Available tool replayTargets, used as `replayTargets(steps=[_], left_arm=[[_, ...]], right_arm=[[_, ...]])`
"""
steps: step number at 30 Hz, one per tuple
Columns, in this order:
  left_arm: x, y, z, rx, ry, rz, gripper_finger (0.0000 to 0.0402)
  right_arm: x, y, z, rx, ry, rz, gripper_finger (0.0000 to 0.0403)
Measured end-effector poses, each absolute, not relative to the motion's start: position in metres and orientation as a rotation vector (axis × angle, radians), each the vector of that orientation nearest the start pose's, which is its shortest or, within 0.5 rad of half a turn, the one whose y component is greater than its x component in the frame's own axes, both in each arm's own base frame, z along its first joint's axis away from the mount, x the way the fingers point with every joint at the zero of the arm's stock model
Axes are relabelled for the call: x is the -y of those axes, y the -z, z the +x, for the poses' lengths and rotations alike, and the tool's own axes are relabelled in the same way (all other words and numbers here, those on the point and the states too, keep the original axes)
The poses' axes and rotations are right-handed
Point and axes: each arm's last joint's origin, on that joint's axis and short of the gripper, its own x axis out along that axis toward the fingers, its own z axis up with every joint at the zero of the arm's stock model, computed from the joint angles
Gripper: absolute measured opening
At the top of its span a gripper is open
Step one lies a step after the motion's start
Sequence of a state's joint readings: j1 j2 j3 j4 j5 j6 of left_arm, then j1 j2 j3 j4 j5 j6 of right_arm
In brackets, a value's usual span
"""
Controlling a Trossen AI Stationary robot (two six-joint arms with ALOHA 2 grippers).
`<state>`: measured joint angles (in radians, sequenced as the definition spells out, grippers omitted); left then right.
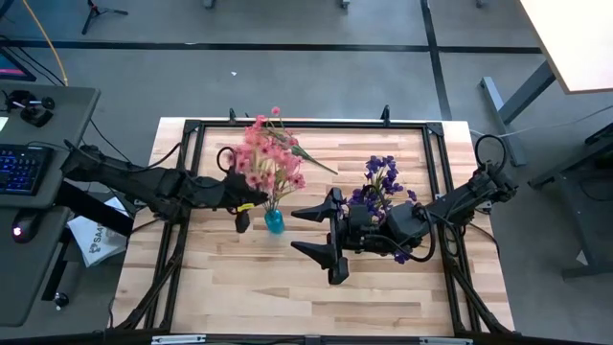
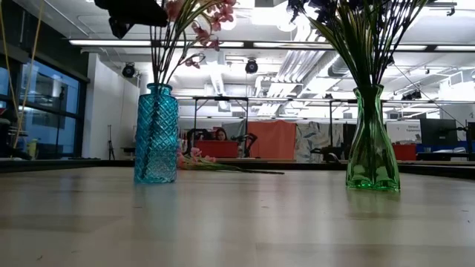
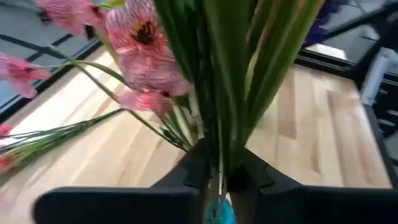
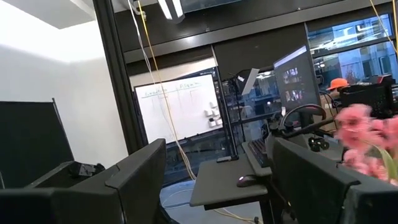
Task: Sort flowers into vase by color
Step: Put the bottom pink flowers into the blue vase, then put the pink flowers into the blue vase
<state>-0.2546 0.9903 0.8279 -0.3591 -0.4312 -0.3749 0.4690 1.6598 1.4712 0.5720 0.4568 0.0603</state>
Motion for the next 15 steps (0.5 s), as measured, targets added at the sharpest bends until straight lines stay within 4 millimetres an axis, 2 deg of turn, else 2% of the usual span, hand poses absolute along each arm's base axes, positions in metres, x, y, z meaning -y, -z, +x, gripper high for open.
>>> replayTargets(steps=[9,15], left_arm=[[0.042,-0.298,0.187,-0.521,-0.192,-0.271,0.0173],[0.044,-0.308,0.175,-0.507,-0.052,-0.366,0.0218]], right_arm=[[-0.159,-0.415,0.348,0.346,-0.011,0.212,0.0287],[-0.153,-0.417,0.350,0.371,0.006,0.220,0.0287]])
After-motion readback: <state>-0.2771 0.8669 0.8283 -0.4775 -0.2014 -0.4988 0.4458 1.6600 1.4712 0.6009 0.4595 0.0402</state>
